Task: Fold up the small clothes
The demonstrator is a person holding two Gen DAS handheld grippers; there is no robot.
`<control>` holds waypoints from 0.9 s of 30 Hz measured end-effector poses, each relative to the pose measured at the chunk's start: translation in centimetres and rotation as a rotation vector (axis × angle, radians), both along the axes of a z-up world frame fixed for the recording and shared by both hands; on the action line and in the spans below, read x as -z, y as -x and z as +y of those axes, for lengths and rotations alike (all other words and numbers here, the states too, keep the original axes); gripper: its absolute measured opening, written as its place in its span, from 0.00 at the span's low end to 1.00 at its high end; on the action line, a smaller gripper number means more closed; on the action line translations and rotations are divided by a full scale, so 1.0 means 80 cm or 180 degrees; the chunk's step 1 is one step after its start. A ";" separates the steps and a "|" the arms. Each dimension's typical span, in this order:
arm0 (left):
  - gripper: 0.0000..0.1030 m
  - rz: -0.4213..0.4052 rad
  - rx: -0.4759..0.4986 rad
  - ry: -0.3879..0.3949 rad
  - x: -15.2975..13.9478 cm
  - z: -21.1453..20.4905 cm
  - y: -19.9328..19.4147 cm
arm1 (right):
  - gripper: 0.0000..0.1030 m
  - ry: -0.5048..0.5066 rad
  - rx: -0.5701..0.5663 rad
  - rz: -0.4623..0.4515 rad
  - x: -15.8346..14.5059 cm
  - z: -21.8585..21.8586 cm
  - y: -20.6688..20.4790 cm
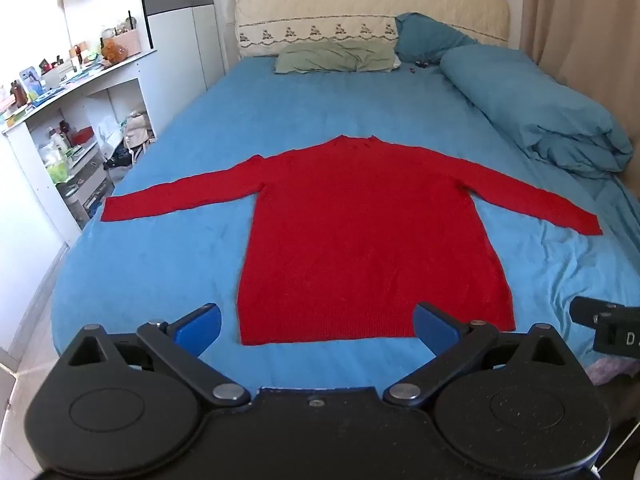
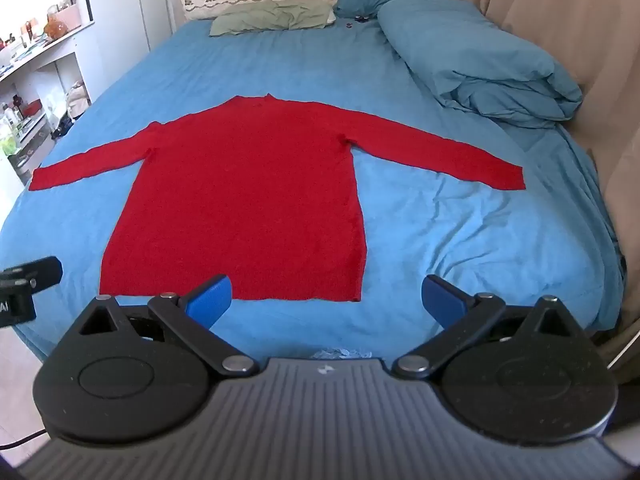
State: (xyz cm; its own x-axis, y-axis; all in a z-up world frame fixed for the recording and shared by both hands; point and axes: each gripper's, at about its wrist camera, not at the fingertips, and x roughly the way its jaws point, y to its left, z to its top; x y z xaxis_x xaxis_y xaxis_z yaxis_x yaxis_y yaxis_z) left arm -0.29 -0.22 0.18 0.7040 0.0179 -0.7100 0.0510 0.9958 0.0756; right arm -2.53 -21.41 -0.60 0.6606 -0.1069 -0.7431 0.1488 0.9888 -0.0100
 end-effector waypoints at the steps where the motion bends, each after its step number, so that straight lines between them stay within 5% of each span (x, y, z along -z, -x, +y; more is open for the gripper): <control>1: 1.00 -0.0009 0.0001 0.0002 -0.001 -0.002 0.001 | 1.00 0.0051 0.0013 0.0028 0.000 0.001 -0.001; 27: 1.00 -0.0032 -0.0031 0.0081 -0.003 0.006 0.007 | 1.00 0.0026 0.0025 -0.0010 -0.005 0.005 0.000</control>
State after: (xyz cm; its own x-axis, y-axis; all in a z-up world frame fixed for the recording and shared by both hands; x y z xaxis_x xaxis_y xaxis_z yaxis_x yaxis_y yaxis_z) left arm -0.88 0.24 0.38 0.7109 0.0067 -0.7032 0.0407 0.9979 0.0506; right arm -2.57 -21.02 -0.18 0.6621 -0.1182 -0.7400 0.1567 0.9875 -0.0175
